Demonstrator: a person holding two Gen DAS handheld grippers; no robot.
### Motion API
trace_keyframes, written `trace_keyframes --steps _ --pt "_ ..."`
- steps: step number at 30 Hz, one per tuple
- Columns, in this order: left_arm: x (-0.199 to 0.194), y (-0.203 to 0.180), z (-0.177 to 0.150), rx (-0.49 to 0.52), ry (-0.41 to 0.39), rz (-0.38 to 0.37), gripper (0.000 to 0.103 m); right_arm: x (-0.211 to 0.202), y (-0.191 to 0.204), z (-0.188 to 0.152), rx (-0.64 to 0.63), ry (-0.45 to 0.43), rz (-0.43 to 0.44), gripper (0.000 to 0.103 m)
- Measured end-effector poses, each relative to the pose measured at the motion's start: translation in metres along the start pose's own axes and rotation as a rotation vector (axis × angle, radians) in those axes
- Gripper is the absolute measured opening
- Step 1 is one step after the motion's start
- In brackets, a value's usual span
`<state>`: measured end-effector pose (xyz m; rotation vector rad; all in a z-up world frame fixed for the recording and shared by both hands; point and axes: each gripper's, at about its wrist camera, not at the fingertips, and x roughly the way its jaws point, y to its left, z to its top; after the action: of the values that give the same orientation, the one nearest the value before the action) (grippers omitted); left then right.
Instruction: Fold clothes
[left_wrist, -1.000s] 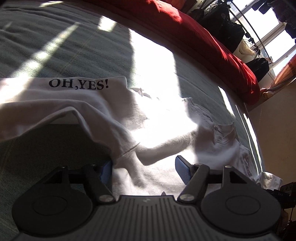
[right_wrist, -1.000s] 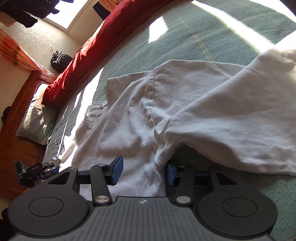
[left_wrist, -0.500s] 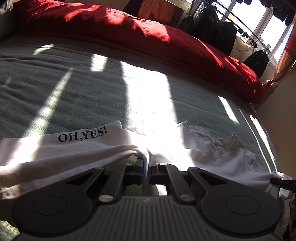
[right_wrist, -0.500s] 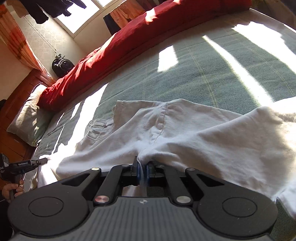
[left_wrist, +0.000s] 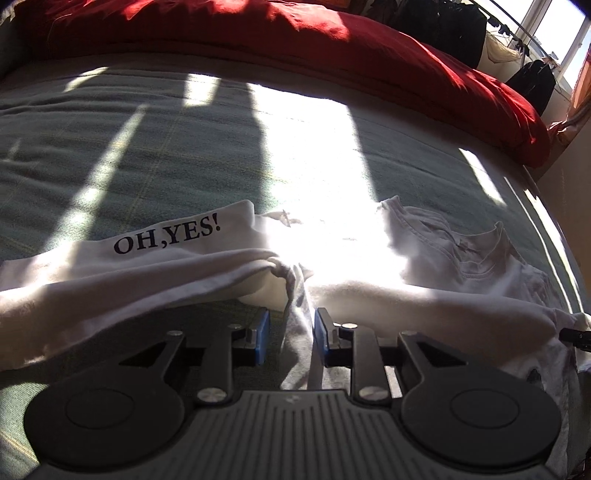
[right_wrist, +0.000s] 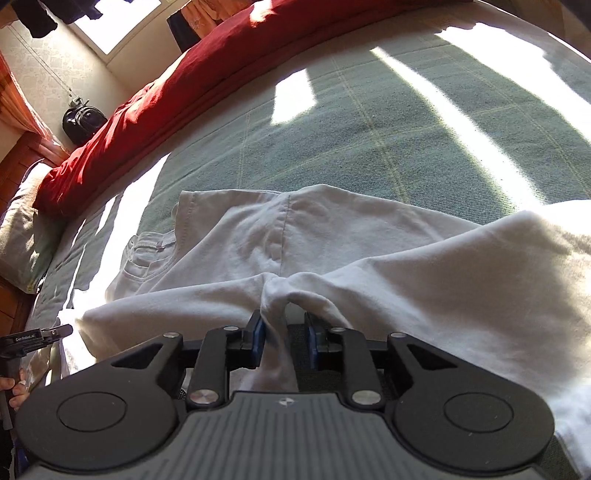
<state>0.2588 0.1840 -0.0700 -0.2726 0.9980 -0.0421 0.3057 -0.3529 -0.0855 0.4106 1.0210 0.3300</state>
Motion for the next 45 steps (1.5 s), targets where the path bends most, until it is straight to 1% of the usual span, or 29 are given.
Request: trace_keyframes --steps 2,4,7,8,12,14,15,16,17,20,22,23,24,26,28,29,31,34,36,39,40,42,44,45 --pt "-0.014 -0.005 -0.008 0.037 0.023 0.008 0.03 -0.01 0.004 -0.005 -0.018 0.016 -0.015 0.036" --pt "-0.028 -0.011 -0.017 0.077 0.045 0.015 0.032 -0.024 0.013 -0.012 -0.057 0.032 -0.032 0.037" --pt "-0.051 -0.022 -0.032 0.144 0.083 0.036 0.036 -0.042 0.029 -0.023 -0.127 0.055 -0.054 0.041" --pt "-0.059 -0.026 -0.037 0.165 0.098 0.041 0.038 -0.048 0.035 -0.027 -0.156 0.061 -0.061 0.041" --pt "-0.085 -0.043 -0.064 0.232 0.155 0.077 0.044 -0.067 0.077 -0.051 -0.299 0.101 -0.029 0.043" --pt "-0.096 -0.05 -0.077 0.254 0.173 0.097 0.052 -0.073 0.103 -0.067 -0.383 0.121 -0.004 0.045" --pt "-0.101 -0.052 -0.082 0.253 0.174 0.101 0.054 -0.074 0.121 -0.078 -0.436 0.13 0.013 0.047" --pt "-0.107 -0.054 -0.089 0.25 0.173 0.105 0.059 -0.075 0.139 -0.089 -0.489 0.139 0.029 0.05" --pt "-0.112 -0.054 -0.094 0.248 0.169 0.109 0.063 -0.074 0.157 -0.102 -0.548 0.149 0.044 0.05" --pt "-0.124 -0.053 -0.107 0.232 0.152 0.14 0.07 -0.069 0.212 -0.149 -0.753 0.174 0.087 0.051" --pt "-0.129 -0.051 -0.114 0.232 0.137 0.184 0.07 -0.066 0.244 -0.18 -0.877 0.183 0.105 0.052" --pt "-0.131 -0.05 -0.118 0.234 0.127 0.208 0.07 -0.063 0.262 -0.198 -0.948 0.194 0.12 0.056" --pt "-0.134 -0.048 -0.121 0.236 0.115 0.234 0.071 -0.06 0.277 -0.214 -1.003 0.205 0.133 0.057" --pt "-0.139 -0.045 -0.128 0.237 0.093 0.264 0.071 -0.053 0.299 -0.239 -1.081 0.216 0.142 0.057" --pt "-0.145 -0.041 -0.133 0.225 0.077 0.255 0.071 -0.045 0.316 -0.262 -1.156 0.22 0.138 0.058" --pt "-0.147 -0.039 -0.136 0.217 0.071 0.244 0.073 -0.041 0.324 -0.273 -1.192 0.221 0.135 0.06" --pt "-0.15 -0.035 -0.141 0.206 0.063 0.23 0.073 -0.032 0.333 -0.289 -1.244 0.225 0.117 0.062" --pt "-0.153 -0.029 -0.147 0.194 0.054 0.216 0.073 -0.014 0.342 -0.313 -1.32 0.212 0.056 0.062" --pt "-0.154 -0.026 -0.149 0.191 0.044 0.218 0.073 -0.006 0.345 -0.322 -1.361 0.191 0.018 0.062" --pt "-0.156 -0.022 -0.15 0.177 0.039 0.198 0.073 0.003 0.35 -0.335 -1.419 0.157 -0.038 0.062" --pt "-0.156 -0.021 -0.15 0.176 0.038 0.191 0.073 0.004 0.351 -0.337 -1.439 0.144 -0.057 0.061" --pt "-0.156 -0.019 -0.152 0.174 0.034 0.177 0.073 0.004 0.354 -0.34 -1.477 0.116 -0.097 0.051" --pt "-0.156 -0.017 -0.153 0.169 0.033 0.162 0.073 -0.004 0.354 -0.337 -1.49 0.099 -0.098 0.025" --pt "-0.155 -0.016 -0.153 0.162 0.035 0.154 0.073 -0.008 0.354 -0.335 -1.491 0.087 -0.098 0.019"
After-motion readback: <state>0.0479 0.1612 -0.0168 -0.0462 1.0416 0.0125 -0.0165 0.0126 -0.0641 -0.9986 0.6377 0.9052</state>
